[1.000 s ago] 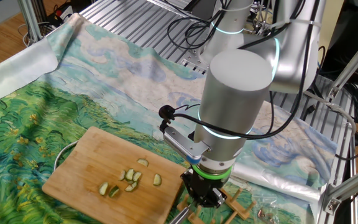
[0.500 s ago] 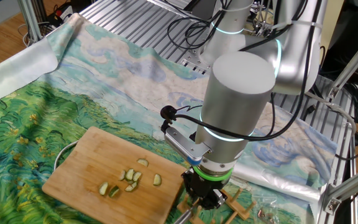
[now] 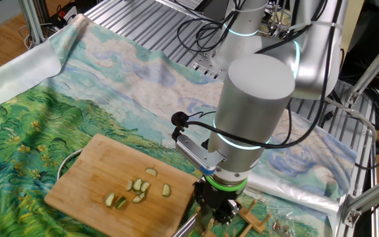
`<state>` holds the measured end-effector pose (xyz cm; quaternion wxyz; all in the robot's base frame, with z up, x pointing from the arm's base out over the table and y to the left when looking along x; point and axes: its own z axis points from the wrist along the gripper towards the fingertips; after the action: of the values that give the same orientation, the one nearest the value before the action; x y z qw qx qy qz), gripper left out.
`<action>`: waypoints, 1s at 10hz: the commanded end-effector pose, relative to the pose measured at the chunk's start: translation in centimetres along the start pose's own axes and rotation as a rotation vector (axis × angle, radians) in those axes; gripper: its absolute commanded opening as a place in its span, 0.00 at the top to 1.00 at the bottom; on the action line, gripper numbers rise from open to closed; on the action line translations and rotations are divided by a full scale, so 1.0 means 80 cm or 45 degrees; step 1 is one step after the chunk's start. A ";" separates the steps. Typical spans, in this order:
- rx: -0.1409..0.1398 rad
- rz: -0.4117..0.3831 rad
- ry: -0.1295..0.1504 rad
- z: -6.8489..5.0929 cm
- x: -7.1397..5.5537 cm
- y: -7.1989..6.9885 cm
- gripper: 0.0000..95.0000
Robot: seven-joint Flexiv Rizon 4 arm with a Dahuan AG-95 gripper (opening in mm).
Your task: Chop the cucumber into shreds
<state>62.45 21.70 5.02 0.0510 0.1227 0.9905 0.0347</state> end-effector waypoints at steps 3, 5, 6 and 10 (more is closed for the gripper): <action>0.023 -0.015 0.047 -0.031 -0.001 -0.001 0.60; 0.030 -0.036 0.098 -0.063 -0.002 -0.010 0.60; 0.035 -0.072 0.122 -0.080 -0.004 -0.019 0.60; 0.024 -0.311 0.131 -0.101 -0.024 -0.076 0.80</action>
<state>61.88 16.29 12.60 -0.0070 0.0304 0.9992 0.0263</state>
